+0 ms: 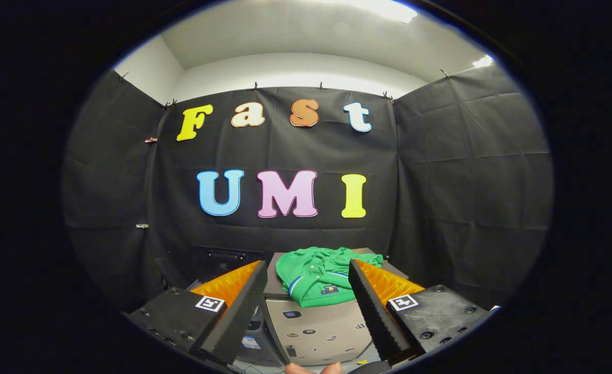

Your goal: Put the clothes into the washing machine and then close the washing machine lid.

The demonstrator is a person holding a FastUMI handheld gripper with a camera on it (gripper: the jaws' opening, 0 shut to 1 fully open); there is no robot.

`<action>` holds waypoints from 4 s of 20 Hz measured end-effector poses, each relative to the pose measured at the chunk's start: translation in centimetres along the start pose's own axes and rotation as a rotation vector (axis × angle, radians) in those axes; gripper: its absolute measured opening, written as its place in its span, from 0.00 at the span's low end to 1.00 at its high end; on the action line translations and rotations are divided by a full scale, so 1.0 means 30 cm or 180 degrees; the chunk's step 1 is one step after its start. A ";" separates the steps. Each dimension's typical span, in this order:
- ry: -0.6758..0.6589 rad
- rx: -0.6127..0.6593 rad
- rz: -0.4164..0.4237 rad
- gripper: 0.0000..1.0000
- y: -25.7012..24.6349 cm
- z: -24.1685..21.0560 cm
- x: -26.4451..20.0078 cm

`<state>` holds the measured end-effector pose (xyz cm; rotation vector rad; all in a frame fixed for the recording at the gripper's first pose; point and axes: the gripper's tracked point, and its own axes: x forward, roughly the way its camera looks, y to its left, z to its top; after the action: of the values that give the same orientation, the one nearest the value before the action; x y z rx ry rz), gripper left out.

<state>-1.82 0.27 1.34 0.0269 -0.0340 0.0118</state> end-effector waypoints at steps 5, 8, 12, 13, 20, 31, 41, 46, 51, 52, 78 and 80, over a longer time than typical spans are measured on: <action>-0.0029 -0.0051 -0.0064 0.98 -0.012 0.000 0.034; 0.0001 -0.0147 -0.0103 0.98 -0.053 0.001 0.125; 0.0281 -0.0173 -0.0074 0.99 -0.080 -0.041 0.330; 0.0373 -0.0165 -0.0021 0.99 -0.073 -0.057 0.376; 0.1263 -0.0226 0.0052 0.99 -0.071 -0.292 0.739; 0.2362 -0.0316 -0.0036 1.00 -0.119 -0.666 1.038; 0.2293 0.0154 -0.0072 0.15 -0.119 -0.574 1.060; 0.2040 0.0409 0.0162 0.14 0.025 -0.358 1.040; 0.1891 0.0475 0.0457 0.14 0.271 -0.257 1.032; 0.1896 0.0489 0.0526 0.15 0.329 -0.257 1.029; 0.2610 -0.0097 0.1012 0.14 1.134 -0.925 1.050; 0.2667 -0.0189 0.0888 0.49 1.122 -0.950 1.055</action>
<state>30.35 35.03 -25.16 -0.0438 0.8001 0.2994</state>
